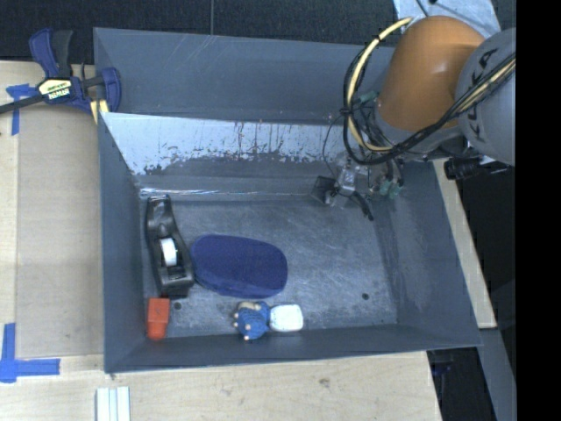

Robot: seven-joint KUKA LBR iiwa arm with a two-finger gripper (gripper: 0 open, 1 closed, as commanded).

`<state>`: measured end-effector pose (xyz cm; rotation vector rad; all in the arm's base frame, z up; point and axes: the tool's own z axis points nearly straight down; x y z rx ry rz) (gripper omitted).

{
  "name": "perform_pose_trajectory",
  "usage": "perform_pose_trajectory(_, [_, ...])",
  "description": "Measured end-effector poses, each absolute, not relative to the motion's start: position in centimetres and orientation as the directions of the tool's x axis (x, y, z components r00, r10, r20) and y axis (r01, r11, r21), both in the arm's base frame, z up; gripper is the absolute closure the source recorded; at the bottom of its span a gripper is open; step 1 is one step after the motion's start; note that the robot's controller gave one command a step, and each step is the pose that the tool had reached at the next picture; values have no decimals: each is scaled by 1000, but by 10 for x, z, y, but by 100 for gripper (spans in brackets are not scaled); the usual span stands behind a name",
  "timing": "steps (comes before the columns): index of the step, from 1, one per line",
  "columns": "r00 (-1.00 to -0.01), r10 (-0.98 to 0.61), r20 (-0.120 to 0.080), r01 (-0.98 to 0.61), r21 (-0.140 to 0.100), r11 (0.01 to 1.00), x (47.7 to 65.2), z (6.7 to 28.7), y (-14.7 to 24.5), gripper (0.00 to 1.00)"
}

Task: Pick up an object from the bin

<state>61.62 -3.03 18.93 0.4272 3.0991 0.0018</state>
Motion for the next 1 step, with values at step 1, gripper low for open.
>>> perform_pose_trajectory(1, [-950, 313, -13, 313, 4, 950, 620, 297, -24, 100])
